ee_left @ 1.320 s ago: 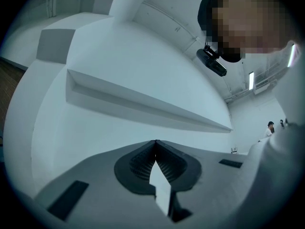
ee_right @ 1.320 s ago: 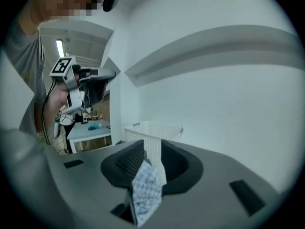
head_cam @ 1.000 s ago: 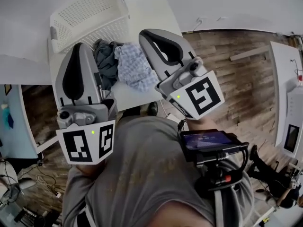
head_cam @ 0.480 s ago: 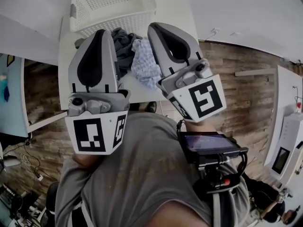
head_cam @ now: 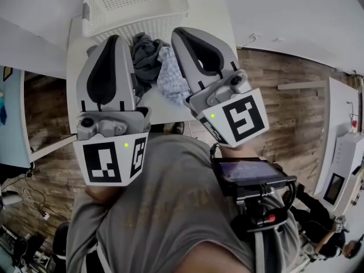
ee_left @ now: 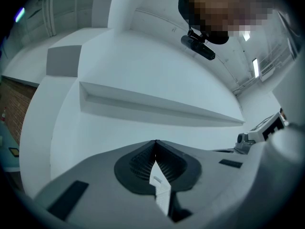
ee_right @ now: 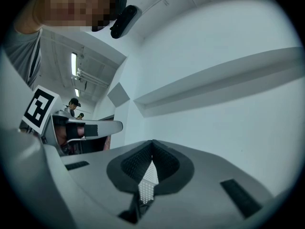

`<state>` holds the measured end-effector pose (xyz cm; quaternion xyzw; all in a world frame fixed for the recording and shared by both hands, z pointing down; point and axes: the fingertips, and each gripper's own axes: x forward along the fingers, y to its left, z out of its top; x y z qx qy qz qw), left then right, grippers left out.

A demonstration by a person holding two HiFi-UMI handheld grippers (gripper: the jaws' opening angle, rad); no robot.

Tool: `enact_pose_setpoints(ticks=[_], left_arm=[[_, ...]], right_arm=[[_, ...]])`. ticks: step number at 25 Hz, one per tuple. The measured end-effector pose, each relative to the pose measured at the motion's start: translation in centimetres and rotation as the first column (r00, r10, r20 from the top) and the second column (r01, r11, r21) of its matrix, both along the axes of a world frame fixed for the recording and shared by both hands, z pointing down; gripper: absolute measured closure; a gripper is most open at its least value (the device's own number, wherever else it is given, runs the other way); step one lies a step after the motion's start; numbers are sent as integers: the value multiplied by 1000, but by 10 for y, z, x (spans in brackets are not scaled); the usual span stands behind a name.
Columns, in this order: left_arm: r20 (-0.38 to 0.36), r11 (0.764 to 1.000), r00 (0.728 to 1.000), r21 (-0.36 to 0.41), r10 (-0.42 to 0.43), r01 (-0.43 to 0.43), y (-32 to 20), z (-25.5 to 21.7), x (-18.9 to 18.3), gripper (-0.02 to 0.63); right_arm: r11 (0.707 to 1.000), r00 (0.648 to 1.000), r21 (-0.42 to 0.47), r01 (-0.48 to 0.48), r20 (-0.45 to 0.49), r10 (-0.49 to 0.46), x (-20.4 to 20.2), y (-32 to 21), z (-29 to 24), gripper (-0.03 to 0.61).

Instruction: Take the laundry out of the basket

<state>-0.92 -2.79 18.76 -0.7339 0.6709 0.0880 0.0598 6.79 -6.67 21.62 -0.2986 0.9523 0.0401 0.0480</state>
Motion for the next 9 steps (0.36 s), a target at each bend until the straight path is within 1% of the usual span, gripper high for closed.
enact_pose_setpoints(ticks=[9], left_arm=[[-6,1000,1000,-5,10,-10,-3,3,-2,604]], right_arm=[[1000,1000,-10,2,-14,-2,-3,-2,5,571]])
